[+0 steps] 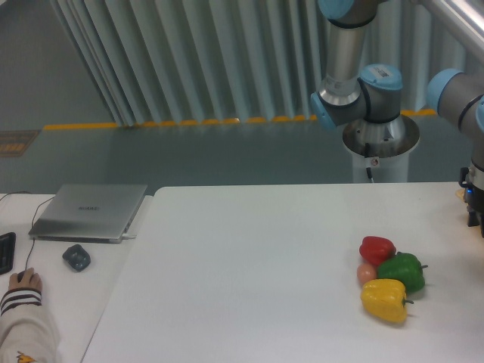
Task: Place the red peppers in a basket
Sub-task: 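Move the gripper in over the red bell pepper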
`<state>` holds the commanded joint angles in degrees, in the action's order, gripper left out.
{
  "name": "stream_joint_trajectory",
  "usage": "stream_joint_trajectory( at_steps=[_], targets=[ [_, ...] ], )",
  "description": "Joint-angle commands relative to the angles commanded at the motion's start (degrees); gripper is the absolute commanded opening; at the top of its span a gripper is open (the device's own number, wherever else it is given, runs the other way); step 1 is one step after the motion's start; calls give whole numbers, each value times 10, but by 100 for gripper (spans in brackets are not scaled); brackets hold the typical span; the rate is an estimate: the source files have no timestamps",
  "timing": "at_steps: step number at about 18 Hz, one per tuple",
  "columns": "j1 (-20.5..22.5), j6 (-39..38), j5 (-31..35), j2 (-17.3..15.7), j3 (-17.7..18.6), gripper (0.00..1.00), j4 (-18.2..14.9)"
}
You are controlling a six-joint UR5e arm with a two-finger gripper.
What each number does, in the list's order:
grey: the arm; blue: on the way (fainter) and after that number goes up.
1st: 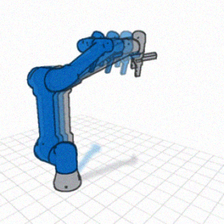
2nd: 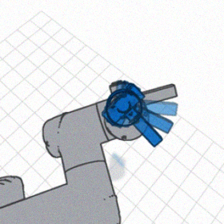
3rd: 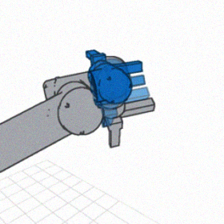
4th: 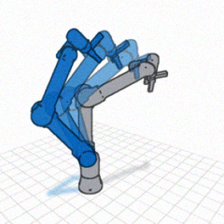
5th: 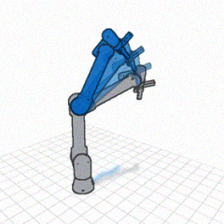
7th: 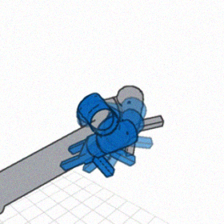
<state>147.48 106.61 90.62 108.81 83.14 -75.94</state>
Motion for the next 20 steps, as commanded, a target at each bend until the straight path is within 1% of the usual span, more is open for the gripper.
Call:
stream_joint_trajectory(
  at_steps=[5, 9, 11, 12, 18, 20],
  targets=[
    [0, -4, -3, -1, 3, 100, 0],
    [6, -9, -34, -7, 23, 100, 3],
    [14, -33, -35, -15, 49, 100, 38],
    [17, -37, -36, -22, 57, 100, 42],
    [27, -32, -31, -28, 61, 100, 45],
    [20, -52, -32, -31, 66, 100, 43]
  ],
)
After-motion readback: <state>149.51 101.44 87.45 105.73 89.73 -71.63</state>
